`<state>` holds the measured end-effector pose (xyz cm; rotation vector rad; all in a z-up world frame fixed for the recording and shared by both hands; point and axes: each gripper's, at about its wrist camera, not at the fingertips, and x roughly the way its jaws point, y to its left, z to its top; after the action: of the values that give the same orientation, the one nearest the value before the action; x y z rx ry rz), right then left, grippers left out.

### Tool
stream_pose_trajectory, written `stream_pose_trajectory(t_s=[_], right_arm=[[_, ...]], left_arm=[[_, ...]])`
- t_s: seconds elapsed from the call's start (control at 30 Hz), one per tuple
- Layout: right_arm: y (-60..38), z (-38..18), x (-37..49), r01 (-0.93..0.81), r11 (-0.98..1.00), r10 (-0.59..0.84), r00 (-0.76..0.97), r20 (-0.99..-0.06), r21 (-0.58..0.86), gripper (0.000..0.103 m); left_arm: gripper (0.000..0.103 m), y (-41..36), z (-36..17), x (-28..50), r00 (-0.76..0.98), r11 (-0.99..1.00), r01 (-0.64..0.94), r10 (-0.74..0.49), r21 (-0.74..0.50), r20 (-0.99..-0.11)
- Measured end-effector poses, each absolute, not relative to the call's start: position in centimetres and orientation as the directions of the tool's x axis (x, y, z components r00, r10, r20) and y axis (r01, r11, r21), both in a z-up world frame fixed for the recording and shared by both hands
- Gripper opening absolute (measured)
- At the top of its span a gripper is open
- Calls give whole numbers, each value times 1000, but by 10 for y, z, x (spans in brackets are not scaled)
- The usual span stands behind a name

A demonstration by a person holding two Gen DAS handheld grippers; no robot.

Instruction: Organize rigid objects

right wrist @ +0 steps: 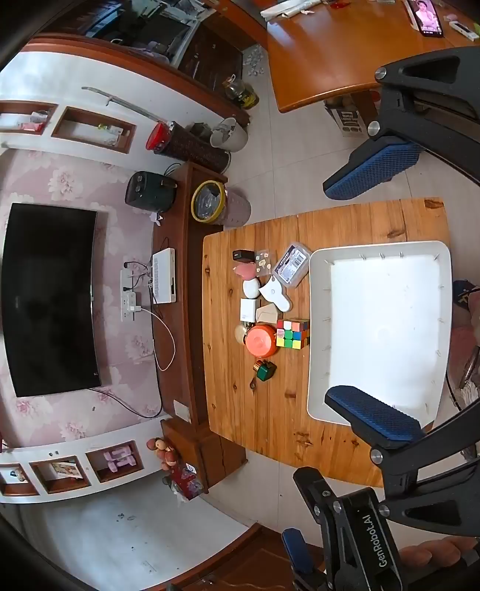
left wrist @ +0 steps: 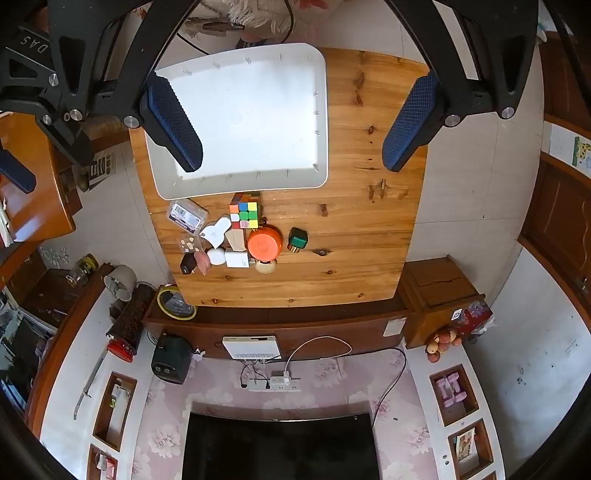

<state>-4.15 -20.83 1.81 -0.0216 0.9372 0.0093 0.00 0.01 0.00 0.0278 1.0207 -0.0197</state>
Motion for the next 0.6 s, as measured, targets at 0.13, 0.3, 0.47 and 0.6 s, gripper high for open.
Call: stream_pose_trajectory(t_s=[0.13, 0.3, 0.47, 0.6], right_arm=[[-207, 17, -40, -18, 1000, 3, 588, -809, -10, 101], [-206, 17, -39, -19, 1000, 6, 588, -809, -6, 101], [-206, 17, -39, -19, 1000, 5, 584, -812, -8, 101], [-205, 17, -38, -19, 1000, 4, 581, -814, -9, 101]], left_arm=[[98, 0, 0, 0, 519, 999, 31, -5, 13, -855], [98, 0, 0, 0, 519, 999, 31, -2, 16, -855], [98, 0, 0, 0, 515, 999, 32, -3, 15, -857], [98, 0, 0, 0, 514, 999, 33, -7, 12, -858]])
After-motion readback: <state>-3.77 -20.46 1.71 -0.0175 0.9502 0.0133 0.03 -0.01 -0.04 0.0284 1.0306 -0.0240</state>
